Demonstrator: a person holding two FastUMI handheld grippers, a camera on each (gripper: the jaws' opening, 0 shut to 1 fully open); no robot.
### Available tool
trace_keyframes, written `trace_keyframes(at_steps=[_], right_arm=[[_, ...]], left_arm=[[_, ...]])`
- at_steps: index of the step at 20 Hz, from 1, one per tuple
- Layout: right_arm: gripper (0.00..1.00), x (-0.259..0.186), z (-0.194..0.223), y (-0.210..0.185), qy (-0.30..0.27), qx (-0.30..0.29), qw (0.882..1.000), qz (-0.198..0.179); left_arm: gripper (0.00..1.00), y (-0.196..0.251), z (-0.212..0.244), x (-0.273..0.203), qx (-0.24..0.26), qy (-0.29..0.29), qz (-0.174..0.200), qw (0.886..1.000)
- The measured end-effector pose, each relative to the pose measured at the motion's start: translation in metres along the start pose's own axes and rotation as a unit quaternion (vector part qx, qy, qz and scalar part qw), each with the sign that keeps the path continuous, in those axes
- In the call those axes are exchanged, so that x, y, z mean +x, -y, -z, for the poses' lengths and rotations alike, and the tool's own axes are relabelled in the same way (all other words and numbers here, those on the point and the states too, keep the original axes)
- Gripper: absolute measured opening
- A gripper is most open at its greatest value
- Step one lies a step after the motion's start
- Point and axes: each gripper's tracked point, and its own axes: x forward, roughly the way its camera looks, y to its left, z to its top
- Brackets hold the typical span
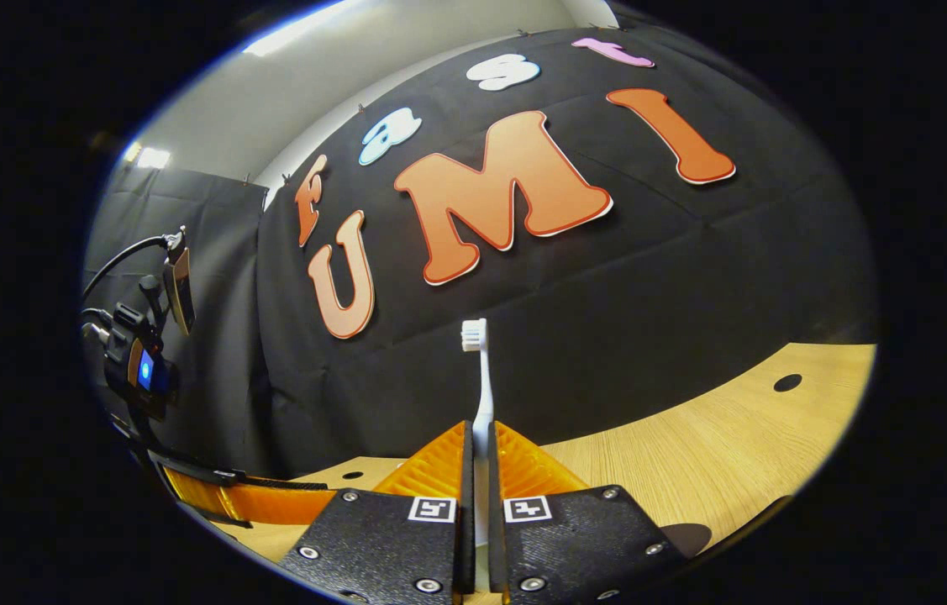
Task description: Put the toothbrush and toothpaste on the desktop into the cup, then pick up the cup and place it on the coaster on the desktop.
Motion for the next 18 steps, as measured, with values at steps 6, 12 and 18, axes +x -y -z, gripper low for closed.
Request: trace_keyframes(at_steps=[6, 12, 18], right_arm=[[0.1, -0.016, 0.022, -0.006, -0.043, -0.01, 0.999, -0.009], [0.33, -0.04, -0.002, -0.008, -0.038, -0.02, 0.999, -0.01], [0.74, -0.076, -0.036, 0.009, -0.033, -0.053, 0.998, 0.004]], left_arm=[[0.96, 0.018, 0.004, -0.002, -0.003, -0.014, 0.006, 1.0], [0.96, 0.043, 0.009, -0.01, -0.001, -0.066, 0.025, 0.998], [0.97, 0.068, 0.006, -0.019, 0.001, -0.14, 0.039, 0.989]])
